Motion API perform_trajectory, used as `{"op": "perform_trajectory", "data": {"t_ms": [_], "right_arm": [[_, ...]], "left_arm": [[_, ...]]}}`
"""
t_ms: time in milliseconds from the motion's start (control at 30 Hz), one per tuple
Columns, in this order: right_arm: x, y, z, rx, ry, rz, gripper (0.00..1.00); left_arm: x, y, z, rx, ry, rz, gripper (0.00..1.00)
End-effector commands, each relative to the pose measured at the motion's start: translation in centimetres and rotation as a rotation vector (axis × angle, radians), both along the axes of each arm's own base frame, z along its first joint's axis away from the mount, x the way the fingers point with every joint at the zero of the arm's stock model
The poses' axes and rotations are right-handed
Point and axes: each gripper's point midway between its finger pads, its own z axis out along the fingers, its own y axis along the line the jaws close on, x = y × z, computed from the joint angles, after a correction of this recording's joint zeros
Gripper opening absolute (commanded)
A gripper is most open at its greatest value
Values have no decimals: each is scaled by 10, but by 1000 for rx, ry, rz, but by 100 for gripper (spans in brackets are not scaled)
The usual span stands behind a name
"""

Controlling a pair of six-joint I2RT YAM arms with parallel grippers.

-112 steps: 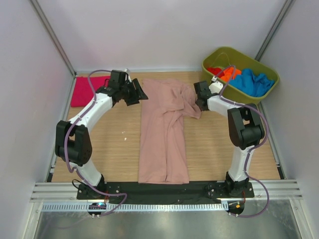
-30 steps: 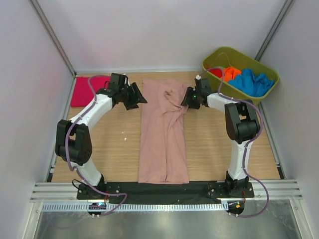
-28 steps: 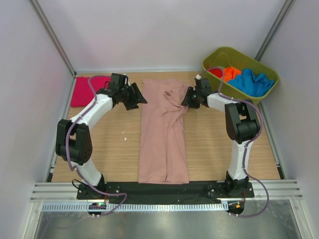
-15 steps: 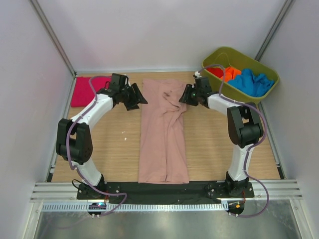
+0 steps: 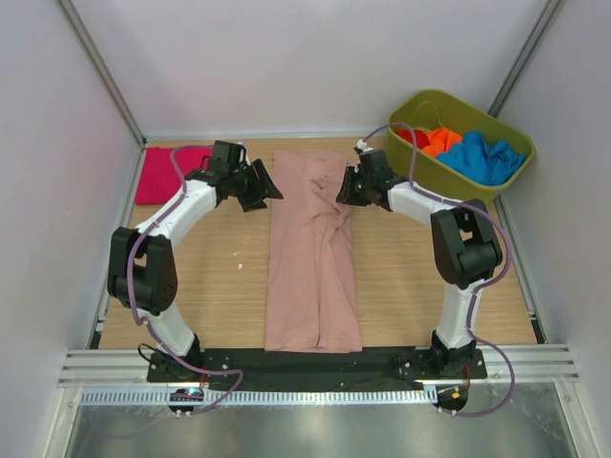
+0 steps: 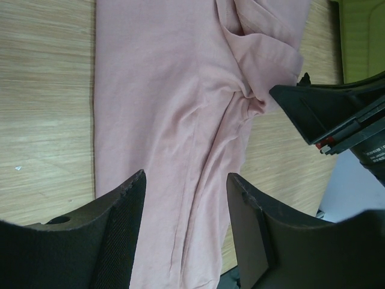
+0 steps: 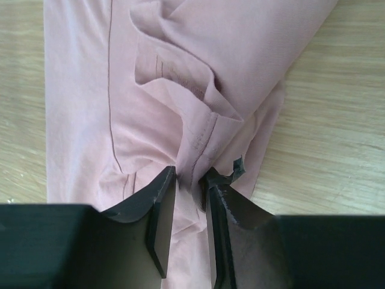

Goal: Fold and stack the t-shirts
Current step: Fold the tshirt

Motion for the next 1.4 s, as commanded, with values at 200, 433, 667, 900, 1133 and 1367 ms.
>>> {"op": "perform_trajectory", "data": {"t_ms": [200,433,667,900,1133,1367], "right_arm": [[-38,24,24,-184,-100,276,57],[-52,34,26,-178,-133,383,56],[-50,32,45,-178,-191,386,50],[21,28,66,-174,-132,124,43],[62,52,46,-233,-157,321,51],[85,63,31,-170,-148,479,54]], "left_arm": [[5,-6,-5,-41,0,-6,58],[9,-11,-10,-69,5,0,58],[7,-23,-15,-80,3,-25,58],[3,-62,-23,-122,-28,-54,53],[9,-89,-21,-171,-84,-40,48],[10,-106,-45,-202,-27,9,49]]}}
